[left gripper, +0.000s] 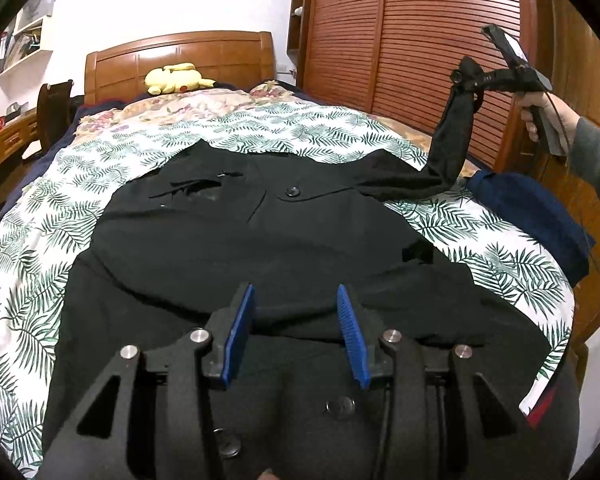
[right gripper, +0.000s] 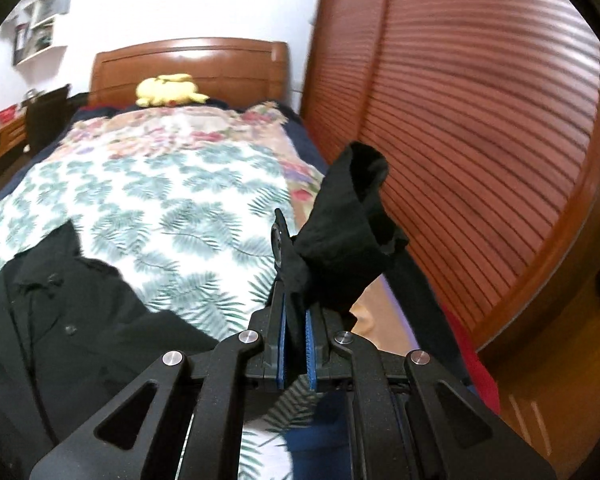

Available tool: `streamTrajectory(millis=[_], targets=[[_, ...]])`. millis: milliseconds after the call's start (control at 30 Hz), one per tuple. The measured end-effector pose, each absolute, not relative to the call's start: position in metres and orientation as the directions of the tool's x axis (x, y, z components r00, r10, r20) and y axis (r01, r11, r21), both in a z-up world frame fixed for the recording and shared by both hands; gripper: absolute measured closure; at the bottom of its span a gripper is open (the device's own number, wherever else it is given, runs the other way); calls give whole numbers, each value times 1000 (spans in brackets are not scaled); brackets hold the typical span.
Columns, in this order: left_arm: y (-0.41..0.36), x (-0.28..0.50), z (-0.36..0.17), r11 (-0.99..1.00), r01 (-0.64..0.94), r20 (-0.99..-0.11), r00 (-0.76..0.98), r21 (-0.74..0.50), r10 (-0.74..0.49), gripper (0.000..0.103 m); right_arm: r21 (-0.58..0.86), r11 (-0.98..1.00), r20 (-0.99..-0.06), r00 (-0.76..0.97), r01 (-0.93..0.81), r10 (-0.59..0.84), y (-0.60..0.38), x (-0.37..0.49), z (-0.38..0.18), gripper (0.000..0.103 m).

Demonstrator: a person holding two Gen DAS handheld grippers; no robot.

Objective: Fold large clothes
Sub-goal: 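Lift the held sleeve up with the right gripper, then carry the sleeve across the coat body and open the right gripper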

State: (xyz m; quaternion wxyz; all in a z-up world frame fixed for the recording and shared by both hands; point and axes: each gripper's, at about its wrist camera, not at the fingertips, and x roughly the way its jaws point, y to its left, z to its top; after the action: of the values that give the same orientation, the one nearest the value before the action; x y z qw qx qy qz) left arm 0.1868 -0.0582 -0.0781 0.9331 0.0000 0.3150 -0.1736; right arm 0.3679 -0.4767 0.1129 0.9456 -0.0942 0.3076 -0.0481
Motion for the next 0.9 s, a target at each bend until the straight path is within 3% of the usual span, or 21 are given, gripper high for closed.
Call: streamTrajectory(millis=[400, 900], targets=[[-43, 172, -68, 939, 328, -559, 762, -103, -327, 61, -261, 954, -558, 829, -148, -24, -381, 340, 130, 98], [34, 135, -58, 972, 208, -515, 824, -113, -236, 60, -305, 796, -506, 797, -522, 329, -186, 249, 153, 99]])
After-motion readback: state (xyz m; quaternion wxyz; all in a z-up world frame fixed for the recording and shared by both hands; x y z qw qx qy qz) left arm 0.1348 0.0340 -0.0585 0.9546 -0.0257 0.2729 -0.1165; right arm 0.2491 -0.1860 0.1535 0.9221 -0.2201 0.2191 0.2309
